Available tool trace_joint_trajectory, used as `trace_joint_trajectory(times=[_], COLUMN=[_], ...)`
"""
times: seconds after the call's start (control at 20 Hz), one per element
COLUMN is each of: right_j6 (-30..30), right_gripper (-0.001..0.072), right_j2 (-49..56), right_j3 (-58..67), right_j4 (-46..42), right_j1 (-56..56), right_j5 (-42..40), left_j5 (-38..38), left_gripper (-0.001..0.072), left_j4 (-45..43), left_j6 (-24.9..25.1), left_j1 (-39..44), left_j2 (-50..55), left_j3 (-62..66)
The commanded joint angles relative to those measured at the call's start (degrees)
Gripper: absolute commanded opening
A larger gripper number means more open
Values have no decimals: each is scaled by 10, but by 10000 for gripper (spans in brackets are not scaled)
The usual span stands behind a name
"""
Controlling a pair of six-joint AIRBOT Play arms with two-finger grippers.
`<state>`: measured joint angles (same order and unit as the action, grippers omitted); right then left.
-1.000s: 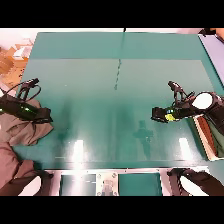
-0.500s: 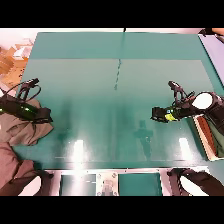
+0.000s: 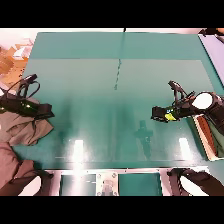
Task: Fold the shirts.
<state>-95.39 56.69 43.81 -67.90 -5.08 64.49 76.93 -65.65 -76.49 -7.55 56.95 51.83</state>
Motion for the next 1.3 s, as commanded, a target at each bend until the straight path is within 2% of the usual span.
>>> trace_joint_trajectory(times=[0.0, 0.05, 0.1, 0.2, 0.3, 0.4, 0.5, 0.65, 0.95, 1.0, 1.05, 1.1, 1.25], right_j6=[-2, -2, -2, -2, -2, -2, -1, -1, -1, -1, -1, -1, -1], right_gripper=[16, 16, 16, 16, 16, 16, 16, 16, 16, 16, 16, 16, 16], right_j2=[0, 0, 0, 0, 0, 0, 0, 0, 0, 0, 0, 0, 0], right_j3=[0, 0, 0, 0, 0, 0, 0, 0, 0, 0, 0, 0, 0], right_j4=[0, 0, 0, 0, 0, 0, 0, 0, 0, 0, 0, 0, 0], right_j1=[0, -1, -1, -1, 0, 0, 0, 0, 0, 0, 0, 0, 0], right_j5=[-2, -2, -2, -2, -2, -2, -5, -6, -7, -7, -7, -6, -6], left_j5=[-83, -99, -107, -108, -106, -114, -122, -118, -106, -99, -92, -90, -57], left_gripper=[540, 678, 679, 680, 681, 682, 683, 720, 720, 555, 202, 28, 26], left_j4=[-24, -71, -127, -218, -253, -243, -215, -156, -166, -168, -169, -167, -128], left_j6=[-10, -52, -76, -82, -86, -86, -85, -56, -55, -55, -53, -42, -27], left_j1=[-2, -7, -19, -62, -129, -200, -233, -234, -234, -234, -234, -234, -233], left_j2=[0, 0, 0, 0, 5, 25, 65, 136, 246, 258, 264, 265, 257], left_j3=[9, 18, 31, 40, 33, 26, 26, 26, 26, 26, 26, 26, 70])
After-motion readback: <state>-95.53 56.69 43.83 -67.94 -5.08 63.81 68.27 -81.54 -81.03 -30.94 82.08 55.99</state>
